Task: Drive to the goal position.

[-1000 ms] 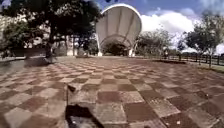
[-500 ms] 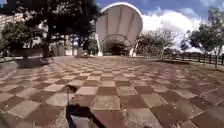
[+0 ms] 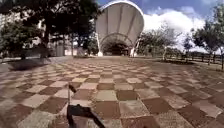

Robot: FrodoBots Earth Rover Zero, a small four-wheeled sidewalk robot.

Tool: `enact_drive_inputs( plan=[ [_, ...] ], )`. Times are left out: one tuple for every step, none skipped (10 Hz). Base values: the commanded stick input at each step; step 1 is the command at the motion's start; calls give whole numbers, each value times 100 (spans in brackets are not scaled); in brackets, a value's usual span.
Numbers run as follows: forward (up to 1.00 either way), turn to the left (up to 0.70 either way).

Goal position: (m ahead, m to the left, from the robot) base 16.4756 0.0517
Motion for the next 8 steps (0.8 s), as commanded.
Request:
enact_drive_inputs(
  plan=[
    [100,0],
    [100,0],
    [100,0],
    [100,0],
    [100,0],
    [100,0],
    [100,0],
    [100,0]
  ],
)
